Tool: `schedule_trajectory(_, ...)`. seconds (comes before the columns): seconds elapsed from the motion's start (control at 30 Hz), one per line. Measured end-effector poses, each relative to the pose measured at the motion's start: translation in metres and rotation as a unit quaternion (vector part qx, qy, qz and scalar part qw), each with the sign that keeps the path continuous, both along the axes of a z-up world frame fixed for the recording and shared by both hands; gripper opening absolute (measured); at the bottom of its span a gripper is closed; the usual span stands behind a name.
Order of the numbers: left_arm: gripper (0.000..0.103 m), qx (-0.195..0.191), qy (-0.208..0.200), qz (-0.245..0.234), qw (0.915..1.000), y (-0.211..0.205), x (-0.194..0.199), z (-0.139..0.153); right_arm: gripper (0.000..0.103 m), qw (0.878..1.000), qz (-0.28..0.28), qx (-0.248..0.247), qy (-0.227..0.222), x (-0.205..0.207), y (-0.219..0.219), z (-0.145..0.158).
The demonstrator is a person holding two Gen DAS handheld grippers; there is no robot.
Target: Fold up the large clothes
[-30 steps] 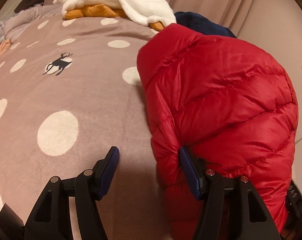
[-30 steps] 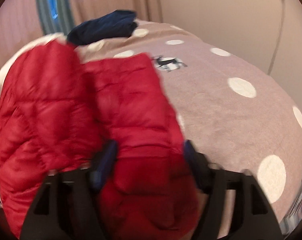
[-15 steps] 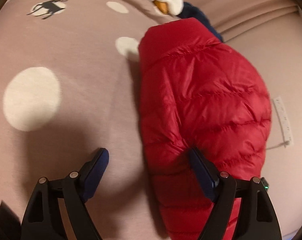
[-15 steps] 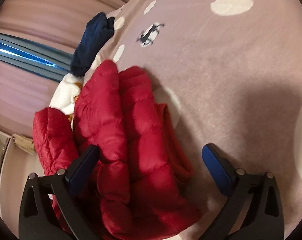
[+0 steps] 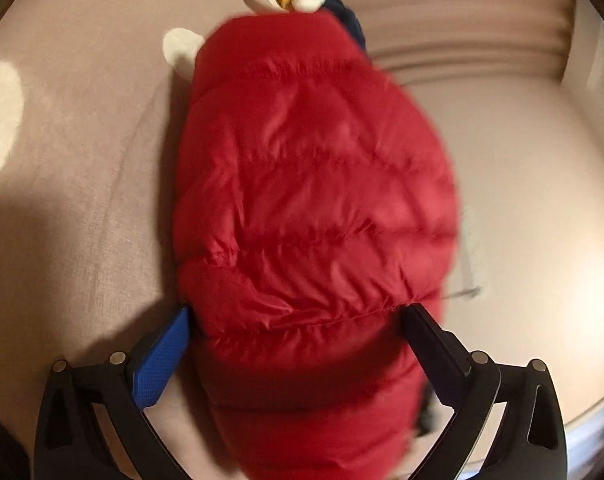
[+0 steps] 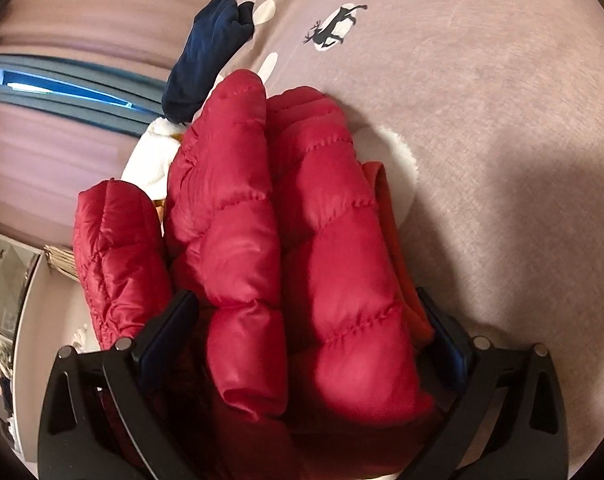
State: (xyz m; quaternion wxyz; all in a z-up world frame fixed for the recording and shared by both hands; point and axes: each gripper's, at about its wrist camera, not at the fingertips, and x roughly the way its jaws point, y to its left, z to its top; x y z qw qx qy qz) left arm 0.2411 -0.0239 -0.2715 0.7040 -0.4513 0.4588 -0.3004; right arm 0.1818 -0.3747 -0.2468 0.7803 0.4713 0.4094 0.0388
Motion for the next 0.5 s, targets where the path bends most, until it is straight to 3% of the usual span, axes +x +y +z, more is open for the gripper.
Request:
schedule_trajectory(0.2,0.100,0.029,-0.008,0.010,0.9995,-0.016,-0.002,-0.001,0.099,1.000,0.014,-0.003,0.000,0.007,0.000,-0.003)
schedule_trajectory(0.3,0.095,0.079,-0.029,0.021,0.9963,-0.023,-0.002,0.009,0.082,1.000,0.023,-0.019,0.005,0.012,0.004,-0.003)
schedule_trajectory(0.33,0.092,0.091,-0.034,0.025,0.9950,-0.026,-0.002,0.011,0.068,0.999,0.028,-0.015,0.004,0.013,0.006,-0.004)
schedule_trajectory(0.37,0.090,0.103,-0.037,0.027,0.9936,-0.029,-0.003,0.012,0.060,0.999,0.035,-0.012,0.004,0.015,0.009,-0.006)
schedule_trajectory(0.5,0.083,0.133,-0.053,0.018,0.9895,-0.039,-0.008,0.023,0.050,0.999,0.041,-0.018,-0.007,0.018,0.011,-0.003)
